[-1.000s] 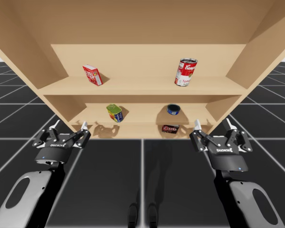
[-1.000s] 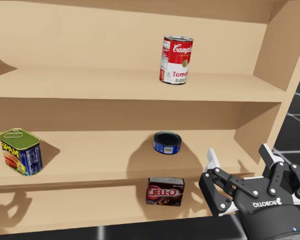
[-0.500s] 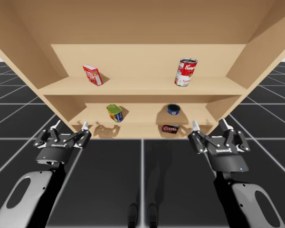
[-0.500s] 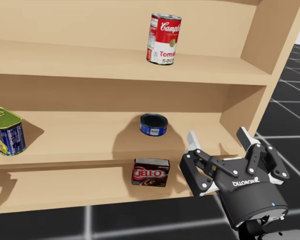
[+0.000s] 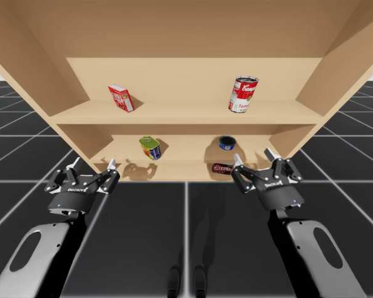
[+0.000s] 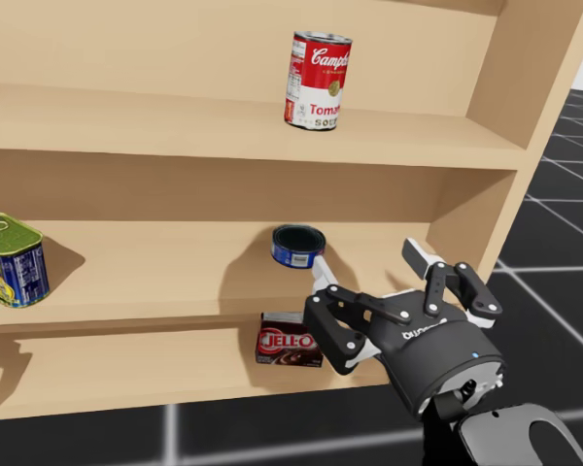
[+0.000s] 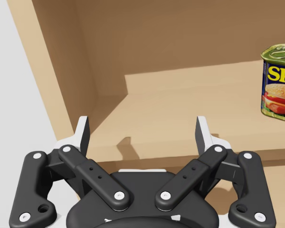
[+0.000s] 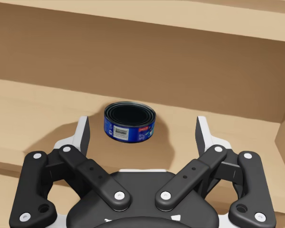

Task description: Look through the shelves, find the tuna can, and take it.

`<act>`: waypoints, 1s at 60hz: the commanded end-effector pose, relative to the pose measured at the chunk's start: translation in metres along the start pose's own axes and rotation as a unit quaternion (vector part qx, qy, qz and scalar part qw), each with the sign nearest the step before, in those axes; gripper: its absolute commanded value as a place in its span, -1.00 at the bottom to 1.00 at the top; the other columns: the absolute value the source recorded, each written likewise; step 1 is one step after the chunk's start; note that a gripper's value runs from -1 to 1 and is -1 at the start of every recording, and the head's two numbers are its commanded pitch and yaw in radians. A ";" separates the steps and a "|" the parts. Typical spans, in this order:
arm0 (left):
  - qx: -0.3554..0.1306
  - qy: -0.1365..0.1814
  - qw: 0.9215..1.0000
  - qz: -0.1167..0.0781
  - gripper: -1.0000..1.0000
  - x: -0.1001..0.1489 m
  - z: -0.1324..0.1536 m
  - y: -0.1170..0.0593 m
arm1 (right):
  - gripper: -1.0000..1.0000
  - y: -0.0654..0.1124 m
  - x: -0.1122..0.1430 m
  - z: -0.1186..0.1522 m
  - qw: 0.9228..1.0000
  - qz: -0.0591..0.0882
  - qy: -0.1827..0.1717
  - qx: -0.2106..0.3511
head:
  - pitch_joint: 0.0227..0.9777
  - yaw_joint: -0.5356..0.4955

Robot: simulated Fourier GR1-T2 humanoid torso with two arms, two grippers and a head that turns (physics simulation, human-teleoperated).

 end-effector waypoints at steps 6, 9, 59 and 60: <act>0.000 0.001 1.000 0.001 -1.00 0.000 -0.001 0.000 | -1.00 0.012 -0.008 -0.034 0.999 0.012 0.031 0.011 | 0.07 -0.44; 0.001 0.001 1.000 0.000 -1.00 0.000 0.000 0.001 | -1.00 0.014 -0.010 -0.042 0.999 0.004 0.040 0.012 | 0.07 -0.44; 0.002 0.003 1.000 0.002 -1.00 -0.001 -0.003 0.004 | -1.00 0.021 -0.053 -0.137 0.989 0.004 0.141 -0.052 | 0.05 -0.40; 0.002 0.004 1.000 0.003 -1.00 -0.001 -0.003 0.004 | -1.00 0.021 -0.054 -0.138 0.989 0.003 0.142 -0.051 | 0.05 -0.40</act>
